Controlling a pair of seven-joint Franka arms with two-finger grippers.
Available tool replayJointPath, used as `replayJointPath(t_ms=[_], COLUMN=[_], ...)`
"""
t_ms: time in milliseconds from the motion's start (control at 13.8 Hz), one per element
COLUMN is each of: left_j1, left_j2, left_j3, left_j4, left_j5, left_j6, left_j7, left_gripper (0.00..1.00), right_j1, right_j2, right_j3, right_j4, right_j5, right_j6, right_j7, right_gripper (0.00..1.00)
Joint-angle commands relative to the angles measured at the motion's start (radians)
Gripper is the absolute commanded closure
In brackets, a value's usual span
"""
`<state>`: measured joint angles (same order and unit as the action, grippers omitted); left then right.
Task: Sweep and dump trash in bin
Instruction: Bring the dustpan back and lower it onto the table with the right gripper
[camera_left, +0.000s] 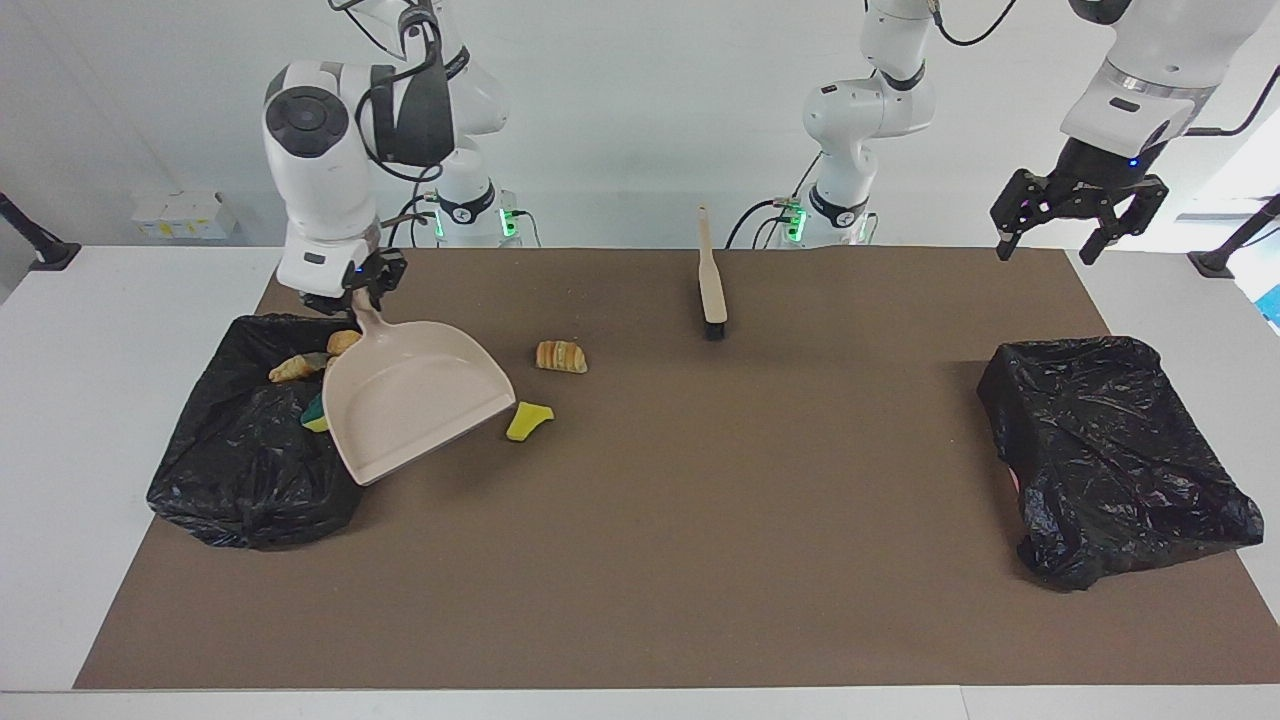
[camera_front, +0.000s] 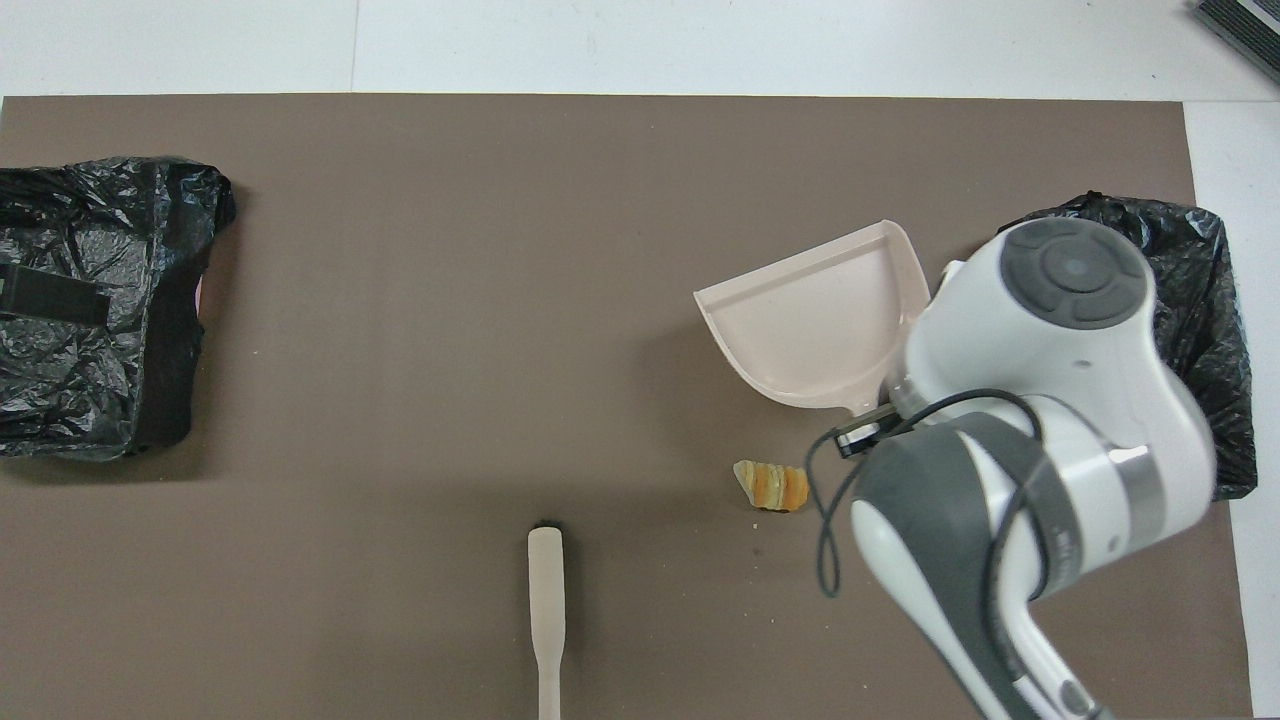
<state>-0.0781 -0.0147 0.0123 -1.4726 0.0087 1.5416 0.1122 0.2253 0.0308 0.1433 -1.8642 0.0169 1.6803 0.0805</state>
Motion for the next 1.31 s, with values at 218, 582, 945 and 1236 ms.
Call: replayJointPath(t_ms=[218, 582, 945, 1236], left_j1=[-0.074, -0.042, -0.031, -0.048], left_j2=[-0.022, -0.024, -0.022, -0.037], left_j3=[0.071, 0.058, 0.058, 0.048], left_j4=[-0.002, -0.009, -0.009, -0.023], left_j5=[0.004, 0.0, 0.0, 0.0], left_j6=[-0.043, -0.035, -0.029, -0.084], left_j7=[0.01, 0.004, 0.001, 0.0], left_gripper=[0.0, 0.0, 0.0, 0.0], right_j1=[0.222, 0.353, 0.373, 0.367], right_j2=[0.214, 0.522, 0.682, 0.664], right_j3=[-0.007, -0.014, -0.016, -0.011], right_j4=[0.198, 0.465, 0.606, 0.599], right_j5=[0.146, 0.124, 0.043, 0.021], right_j6=[0.108, 0.244, 0.303, 0.312], right_j7=[0.449, 0.639, 0.64, 0.636], right_gripper=[1.0, 1.0, 1.0, 0.0])
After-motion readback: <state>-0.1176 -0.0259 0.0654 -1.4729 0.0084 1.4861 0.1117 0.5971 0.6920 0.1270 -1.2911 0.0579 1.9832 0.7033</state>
